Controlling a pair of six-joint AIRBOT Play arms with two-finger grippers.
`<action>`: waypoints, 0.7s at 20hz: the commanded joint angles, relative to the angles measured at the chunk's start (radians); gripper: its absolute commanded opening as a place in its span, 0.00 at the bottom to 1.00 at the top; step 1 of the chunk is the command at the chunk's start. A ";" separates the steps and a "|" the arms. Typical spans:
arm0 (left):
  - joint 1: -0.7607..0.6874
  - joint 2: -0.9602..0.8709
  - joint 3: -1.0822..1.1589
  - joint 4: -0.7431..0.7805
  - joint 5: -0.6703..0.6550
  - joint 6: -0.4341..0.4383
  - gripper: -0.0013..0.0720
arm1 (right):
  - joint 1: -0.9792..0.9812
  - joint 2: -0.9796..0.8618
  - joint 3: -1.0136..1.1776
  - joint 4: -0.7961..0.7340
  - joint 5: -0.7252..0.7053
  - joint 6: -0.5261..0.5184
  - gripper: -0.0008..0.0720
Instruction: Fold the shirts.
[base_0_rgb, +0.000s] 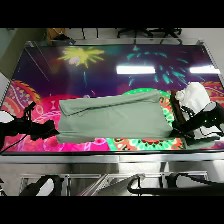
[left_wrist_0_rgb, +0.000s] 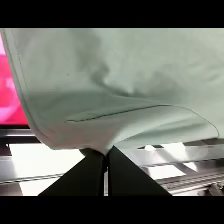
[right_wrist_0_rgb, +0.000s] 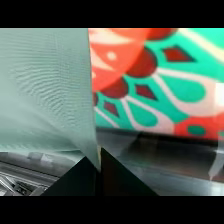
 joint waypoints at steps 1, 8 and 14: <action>0.000 0.000 0.021 0.069 -0.002 -0.026 0.04 | -0.002 0.048 -0.005 -0.030 0.053 0.057 0.03; -0.018 -0.175 0.298 -0.150 0.135 0.024 0.04 | -0.001 0.002 0.147 0.545 -0.337 -0.269 0.03; -0.106 -0.449 0.556 -0.152 0.285 0.026 0.04 | 0.043 -0.217 0.234 0.784 -0.488 -0.492 0.03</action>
